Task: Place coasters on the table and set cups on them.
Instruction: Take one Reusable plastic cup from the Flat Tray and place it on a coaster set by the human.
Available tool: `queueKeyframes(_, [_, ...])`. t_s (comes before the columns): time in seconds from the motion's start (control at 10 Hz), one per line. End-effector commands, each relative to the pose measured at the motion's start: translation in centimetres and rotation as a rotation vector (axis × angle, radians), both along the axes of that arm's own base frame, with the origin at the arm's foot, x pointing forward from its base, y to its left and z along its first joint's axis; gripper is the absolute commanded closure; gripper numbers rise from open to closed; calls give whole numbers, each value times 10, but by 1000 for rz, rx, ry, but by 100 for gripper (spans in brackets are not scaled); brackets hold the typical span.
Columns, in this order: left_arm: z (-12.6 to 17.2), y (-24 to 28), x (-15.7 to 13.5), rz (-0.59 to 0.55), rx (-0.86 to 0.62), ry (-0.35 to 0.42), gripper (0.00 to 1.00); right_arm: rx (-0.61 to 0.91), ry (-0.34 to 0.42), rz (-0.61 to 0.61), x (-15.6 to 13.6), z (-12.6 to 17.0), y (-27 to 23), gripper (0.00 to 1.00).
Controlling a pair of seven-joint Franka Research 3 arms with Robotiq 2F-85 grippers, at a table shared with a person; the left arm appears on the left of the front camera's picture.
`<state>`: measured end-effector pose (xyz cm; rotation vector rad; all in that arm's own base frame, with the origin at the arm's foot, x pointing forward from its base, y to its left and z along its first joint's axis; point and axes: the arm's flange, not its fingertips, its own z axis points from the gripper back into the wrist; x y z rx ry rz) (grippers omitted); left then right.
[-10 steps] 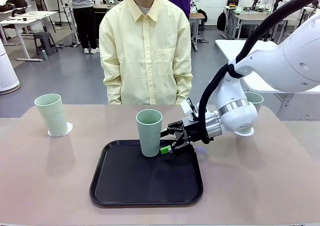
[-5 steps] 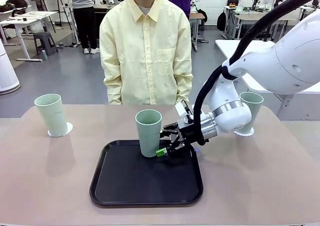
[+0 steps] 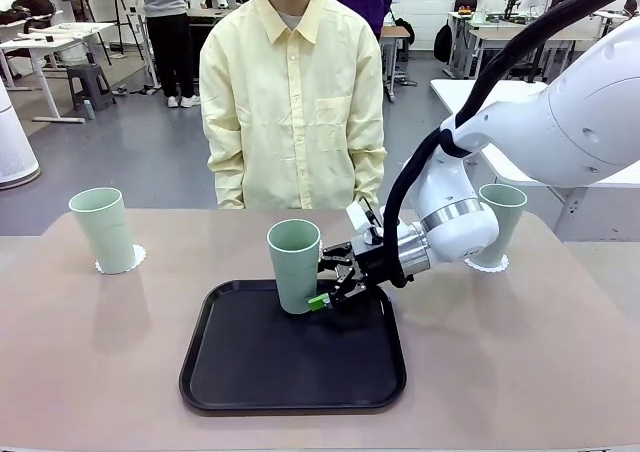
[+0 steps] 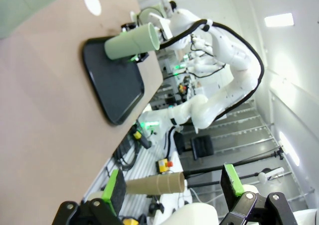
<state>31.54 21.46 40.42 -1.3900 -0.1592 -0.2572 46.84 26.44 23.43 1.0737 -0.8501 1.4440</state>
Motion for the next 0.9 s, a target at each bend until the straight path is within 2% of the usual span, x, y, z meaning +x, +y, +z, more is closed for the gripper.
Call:
queueKeyframes(0.0, [3,1,-1,5,-4,-4,0,31,-44,-47,4,-3,7,0])
queueKeyframes(0.4, [3,1,-1,5,-4,-4,0,40,-53,-82,19,-2,10,0])
queueKeyframes(0.8, [3,1,-1,5,-4,-4,0,56,-12,-51,23,-5,23,0])
